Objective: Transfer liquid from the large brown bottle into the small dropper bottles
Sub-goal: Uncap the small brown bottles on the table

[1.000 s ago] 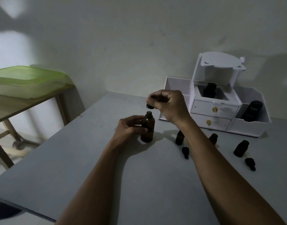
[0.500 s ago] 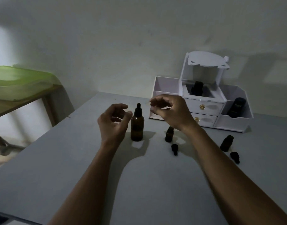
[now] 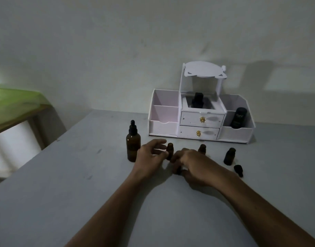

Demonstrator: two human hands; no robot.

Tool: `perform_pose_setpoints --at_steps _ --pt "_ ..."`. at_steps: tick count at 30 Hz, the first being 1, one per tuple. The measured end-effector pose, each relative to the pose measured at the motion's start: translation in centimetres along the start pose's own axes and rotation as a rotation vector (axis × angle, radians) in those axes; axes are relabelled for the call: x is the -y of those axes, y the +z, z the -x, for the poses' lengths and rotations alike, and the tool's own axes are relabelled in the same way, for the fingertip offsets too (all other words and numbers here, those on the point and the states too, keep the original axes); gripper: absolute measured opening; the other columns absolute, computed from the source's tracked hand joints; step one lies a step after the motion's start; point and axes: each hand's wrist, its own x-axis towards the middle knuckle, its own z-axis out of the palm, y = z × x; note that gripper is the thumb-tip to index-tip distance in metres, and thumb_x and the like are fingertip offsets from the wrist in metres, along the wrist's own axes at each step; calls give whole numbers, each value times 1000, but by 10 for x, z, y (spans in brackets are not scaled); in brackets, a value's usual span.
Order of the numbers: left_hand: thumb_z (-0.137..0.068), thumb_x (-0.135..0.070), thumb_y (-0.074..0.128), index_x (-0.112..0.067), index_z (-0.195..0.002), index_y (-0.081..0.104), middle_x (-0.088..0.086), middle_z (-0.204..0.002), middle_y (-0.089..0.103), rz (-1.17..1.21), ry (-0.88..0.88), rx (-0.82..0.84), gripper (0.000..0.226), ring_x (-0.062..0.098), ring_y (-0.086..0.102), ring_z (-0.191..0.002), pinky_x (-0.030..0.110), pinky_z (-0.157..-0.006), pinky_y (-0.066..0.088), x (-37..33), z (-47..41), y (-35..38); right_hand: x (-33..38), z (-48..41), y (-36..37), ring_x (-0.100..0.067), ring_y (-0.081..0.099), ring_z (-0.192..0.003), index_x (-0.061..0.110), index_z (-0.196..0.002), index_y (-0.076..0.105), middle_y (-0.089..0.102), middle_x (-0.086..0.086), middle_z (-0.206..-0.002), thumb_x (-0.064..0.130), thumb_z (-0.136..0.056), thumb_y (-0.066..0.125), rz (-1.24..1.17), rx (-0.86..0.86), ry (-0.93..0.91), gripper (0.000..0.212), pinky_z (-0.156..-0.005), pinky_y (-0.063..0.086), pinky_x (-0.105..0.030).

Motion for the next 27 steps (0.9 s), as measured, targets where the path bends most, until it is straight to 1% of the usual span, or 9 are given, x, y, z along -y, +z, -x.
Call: perform_pose_setpoints --at_steps 2,5,8,10,14,17,20,24,27 --pt "-89 -1 68 -17 -132 62 2 -119 69 4 -70 -14 46 8 67 -99 16 -78 55 2 -7 2 -5 1 -5 -11 57 -107 34 -106 73 61 10 -121 16 -86 71 -80 -87 -62 26 -92 51 -32" --pt "-85 3 72 -13 -134 61 6 -123 68 -1 -83 -5 53 15 66 -104 14 -76 53 2 -15 2 -11 7 -20 0 64 -93 31 -97 73 69 18 -99 14 -84 75 -311 -338 -115 21 -80 55 -23" --pt "-81 -1 77 -14 -134 61 5 -124 68 -5 -93 22 56 16 65 -107 17 -83 51 2 -17 4 -10 4 -35 -3 69 -88 18 -99 73 74 9 -93 10 -85 75 -639 -624 -82 17 -79 57 -18" --pt "-80 -6 80 -14 -133 62 3 -124 68 -12 -83 50 56 14 64 -110 21 -90 50 3 -15 4 -8 -3 -39 -5 71 -86 14 -100 73 75 4 -92 8 -84 75 -768 -739 -52 16 -79 56 -16" --pt "-82 -11 80 -14 -124 68 -4 -115 71 -27 -61 73 44 13 66 -108 30 -102 51 -2 -8 5 -8 -19 -32 -8 72 -84 13 -99 73 75 3 -90 9 -84 76 -787 -733 -6 16 -78 57 -18" --pt "-85 -11 77 -16 -121 70 -7 -112 72 -43 -34 50 38 7 66 -103 25 -99 52 -3 -6 8 -10 -27 -22 -7 72 -84 17 -98 74 75 6 -90 12 -83 77 -716 -690 6 16 -77 57 -17" --pt "-85 -10 76 -16 -120 71 -10 -108 72 -46 -7 36 36 1 67 -95 12 -87 51 -2 -6 8 -11 -33 -15 -2 70 -83 17 -98 74 74 7 -89 12 -82 78 -670 -675 18 17 -75 54 -11" --pt "-84 -10 77 -15 -116 73 -11 -101 73 -57 31 34 32 5 70 -97 16 -87 52 -2 -5 6 -10 -41 -3 -4 71 -84 21 -107 74 75 4 -93 15 -83 78 -585 -634 39 26 -79 56 -15" --pt "-84 -10 77 -14 -115 73 -11 -99 73 -77 56 37 31 4 71 -93 10 -78 52 -2 -4 6 -6 -45 8 -3 68 -84 18 -107 74 75 3 -97 20 -84 77 -524 -676 31 22 -81 58 -16"
